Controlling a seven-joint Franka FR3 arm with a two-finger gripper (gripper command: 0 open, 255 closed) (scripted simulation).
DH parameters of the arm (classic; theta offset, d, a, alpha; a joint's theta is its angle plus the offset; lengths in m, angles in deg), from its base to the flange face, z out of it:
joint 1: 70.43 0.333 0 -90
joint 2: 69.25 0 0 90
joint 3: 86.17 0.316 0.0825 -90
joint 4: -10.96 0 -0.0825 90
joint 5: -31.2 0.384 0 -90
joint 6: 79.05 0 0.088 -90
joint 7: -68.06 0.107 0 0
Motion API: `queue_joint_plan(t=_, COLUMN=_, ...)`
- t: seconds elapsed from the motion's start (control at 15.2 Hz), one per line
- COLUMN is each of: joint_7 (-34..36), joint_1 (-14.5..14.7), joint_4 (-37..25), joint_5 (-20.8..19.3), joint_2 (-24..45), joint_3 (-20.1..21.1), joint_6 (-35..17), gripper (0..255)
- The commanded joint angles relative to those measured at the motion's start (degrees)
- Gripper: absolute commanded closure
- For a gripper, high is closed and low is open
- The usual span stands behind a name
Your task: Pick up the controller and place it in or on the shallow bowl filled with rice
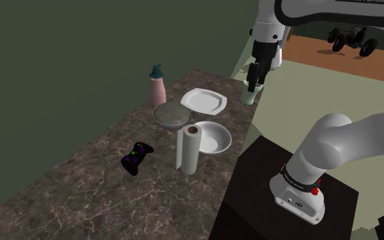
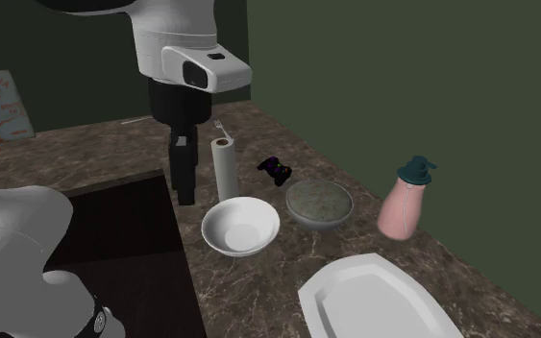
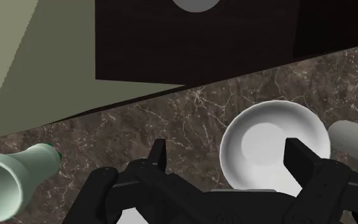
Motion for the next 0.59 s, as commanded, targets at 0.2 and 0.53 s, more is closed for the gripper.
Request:
queue_joint_plan(t=0.2, joint_7=7.6, joint_1=0.1, joint_4=3.3, joint_5=3.9, joint_2=-1.6, joint_3=4.3, joint_6=-3.0, gripper=0)
queue_joint_plan(t=0.53, joint_7=20.1, joint_1=0.5, joint_4=6.9, joint_5=10.4, joint_2=-1.7, joint_3=12.0, joint_6=-9.0, gripper=0)
